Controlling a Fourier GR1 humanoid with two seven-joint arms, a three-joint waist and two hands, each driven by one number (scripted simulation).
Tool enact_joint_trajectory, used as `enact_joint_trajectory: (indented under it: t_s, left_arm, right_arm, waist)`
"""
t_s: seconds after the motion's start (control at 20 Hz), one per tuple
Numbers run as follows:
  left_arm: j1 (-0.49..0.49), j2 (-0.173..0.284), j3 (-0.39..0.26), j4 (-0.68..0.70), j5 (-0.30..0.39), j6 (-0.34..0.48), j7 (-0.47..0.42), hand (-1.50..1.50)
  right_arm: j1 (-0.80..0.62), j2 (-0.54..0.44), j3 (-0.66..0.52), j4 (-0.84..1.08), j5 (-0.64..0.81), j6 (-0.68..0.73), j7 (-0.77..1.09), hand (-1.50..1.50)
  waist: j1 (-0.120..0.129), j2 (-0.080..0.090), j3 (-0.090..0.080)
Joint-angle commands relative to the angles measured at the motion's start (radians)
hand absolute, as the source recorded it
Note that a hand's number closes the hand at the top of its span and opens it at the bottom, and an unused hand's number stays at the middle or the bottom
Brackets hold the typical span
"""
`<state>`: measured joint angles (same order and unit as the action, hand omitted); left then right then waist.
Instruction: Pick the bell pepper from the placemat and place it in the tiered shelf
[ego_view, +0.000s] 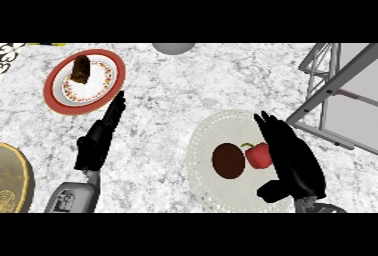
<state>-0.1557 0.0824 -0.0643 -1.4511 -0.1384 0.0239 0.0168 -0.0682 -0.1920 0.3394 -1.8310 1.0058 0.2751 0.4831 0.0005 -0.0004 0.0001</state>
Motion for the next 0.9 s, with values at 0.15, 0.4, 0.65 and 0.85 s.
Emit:
enact_joint_trajectory:
  t_s: [0.15, 0.4, 0.65, 0.85]
  left_arm:
    - [-0.019, 0.009, 0.038, 0.028, 0.003, -0.021, -0.015, 0.00]
    - [-0.056, 0.020, 0.067, 0.013, 0.025, -0.055, 0.035, 0.00]
    - [0.007, 0.007, 0.044, -0.027, -0.006, -0.043, 0.016, 0.00]
    - [0.000, 0.001, 0.052, 0.040, 0.001, -0.050, -0.035, 0.00]
  right_arm:
    - [0.007, -0.017, -0.073, 0.096, 0.001, -0.029, -0.120, -1.50]
    - [-0.027, 0.047, -0.059, 0.147, 0.033, -0.035, -0.114, -1.50]
    - [-0.006, 0.035, -0.086, 0.156, 0.039, -0.021, -0.151, -1.50]
    - [0.045, -0.034, -0.053, 0.166, 0.076, -0.002, -0.204, 1.50]
  waist:
    - [-0.001, 0.001, 0.000]
    - [-0.001, 0.000, 0.000]
    - [0.000, 0.000, 0.000]
    - [-0.001, 0.000, 0.000]
